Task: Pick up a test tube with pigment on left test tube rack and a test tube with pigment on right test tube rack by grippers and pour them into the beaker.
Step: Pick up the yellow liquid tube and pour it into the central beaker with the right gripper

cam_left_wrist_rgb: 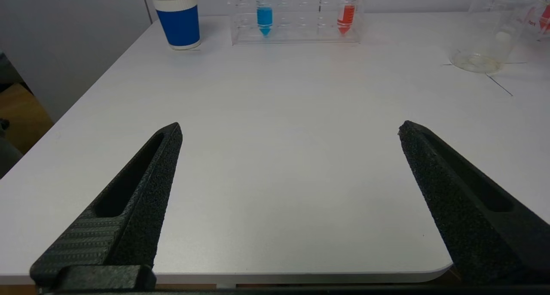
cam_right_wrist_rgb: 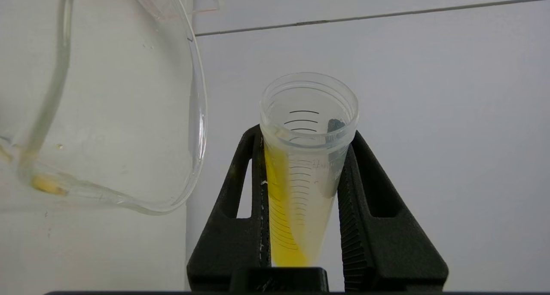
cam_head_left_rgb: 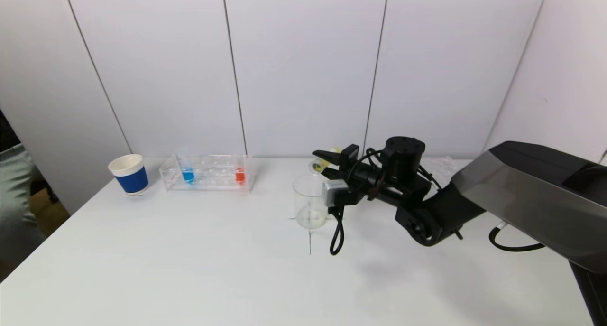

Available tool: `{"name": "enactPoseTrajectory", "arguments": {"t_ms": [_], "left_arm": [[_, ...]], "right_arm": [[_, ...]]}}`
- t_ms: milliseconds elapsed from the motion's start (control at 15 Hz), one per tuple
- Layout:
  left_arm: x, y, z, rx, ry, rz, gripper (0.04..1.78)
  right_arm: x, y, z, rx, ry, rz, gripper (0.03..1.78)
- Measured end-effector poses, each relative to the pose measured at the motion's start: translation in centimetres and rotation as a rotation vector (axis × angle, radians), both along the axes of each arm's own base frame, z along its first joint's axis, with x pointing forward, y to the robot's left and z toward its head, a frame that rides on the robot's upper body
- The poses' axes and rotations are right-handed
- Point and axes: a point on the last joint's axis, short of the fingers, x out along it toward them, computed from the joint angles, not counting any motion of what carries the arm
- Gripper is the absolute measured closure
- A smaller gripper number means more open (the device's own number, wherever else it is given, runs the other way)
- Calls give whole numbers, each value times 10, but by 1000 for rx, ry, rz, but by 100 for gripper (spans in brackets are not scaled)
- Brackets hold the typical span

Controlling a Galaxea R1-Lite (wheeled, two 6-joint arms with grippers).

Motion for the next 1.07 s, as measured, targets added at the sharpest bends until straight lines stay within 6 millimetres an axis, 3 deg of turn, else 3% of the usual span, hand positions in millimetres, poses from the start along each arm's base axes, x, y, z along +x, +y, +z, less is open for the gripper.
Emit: {"name": "enactPoseTrajectory", "arguments": {"t_ms": [1067], "left_arm": [[0, 0, 0, 0, 0, 0, 6]], "right_arm": [[0, 0, 7, -107, -75, -15, 130]]}}
